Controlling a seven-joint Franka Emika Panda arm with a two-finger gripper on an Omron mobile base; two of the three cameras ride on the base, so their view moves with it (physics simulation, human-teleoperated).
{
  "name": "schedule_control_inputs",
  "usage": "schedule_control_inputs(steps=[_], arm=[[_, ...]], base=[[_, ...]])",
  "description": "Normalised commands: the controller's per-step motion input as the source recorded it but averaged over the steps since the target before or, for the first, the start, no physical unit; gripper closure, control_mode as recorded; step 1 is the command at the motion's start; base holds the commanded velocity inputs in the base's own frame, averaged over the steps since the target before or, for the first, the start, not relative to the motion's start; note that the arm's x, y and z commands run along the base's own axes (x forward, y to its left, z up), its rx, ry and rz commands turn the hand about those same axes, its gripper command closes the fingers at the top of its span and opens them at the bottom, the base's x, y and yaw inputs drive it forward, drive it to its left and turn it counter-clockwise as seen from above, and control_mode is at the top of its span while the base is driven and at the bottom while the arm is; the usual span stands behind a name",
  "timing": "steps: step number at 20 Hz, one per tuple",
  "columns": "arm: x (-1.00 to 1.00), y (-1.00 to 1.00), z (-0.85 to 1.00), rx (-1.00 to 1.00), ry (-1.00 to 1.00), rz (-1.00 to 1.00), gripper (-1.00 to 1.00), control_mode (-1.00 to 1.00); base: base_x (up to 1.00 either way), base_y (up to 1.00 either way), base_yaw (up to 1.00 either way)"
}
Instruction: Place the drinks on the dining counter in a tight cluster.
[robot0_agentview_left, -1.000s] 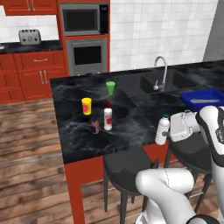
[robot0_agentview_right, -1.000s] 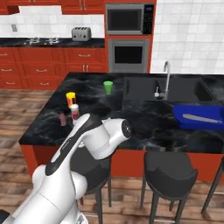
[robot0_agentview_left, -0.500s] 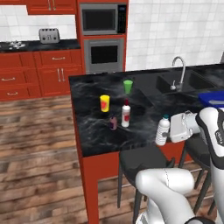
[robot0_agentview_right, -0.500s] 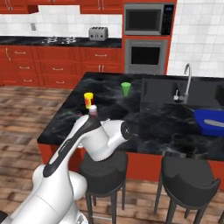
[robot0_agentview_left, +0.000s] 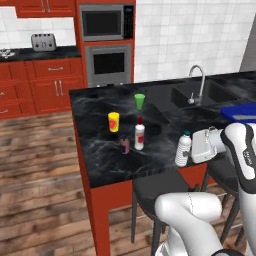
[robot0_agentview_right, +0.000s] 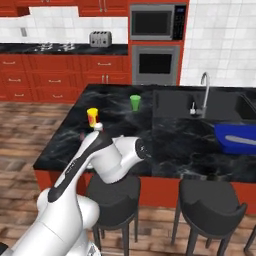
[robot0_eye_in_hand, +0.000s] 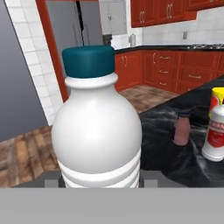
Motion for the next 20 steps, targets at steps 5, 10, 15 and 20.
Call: schedule_control_inputs(steps=[5, 10, 15, 20], arm=[[0.00, 0.00, 0.00, 0.00, 0.00, 0.00, 1.00, 1.00], [0.00, 0.00, 0.00, 0.00, 0.00, 0.00, 1.00, 1.00], [0.00, 0.00, 0.00, 0.00, 0.00, 0.00, 1.00, 1.00], [0.00, 0.00, 0.00, 0.00, 0.00, 0.00, 1.00, 1.00]], base=[[0.01, 0.43, -0.31], [0.00, 0.50, -0.18], [0.28, 0.23, -0.08], [0.39, -0.47, 0.01]])
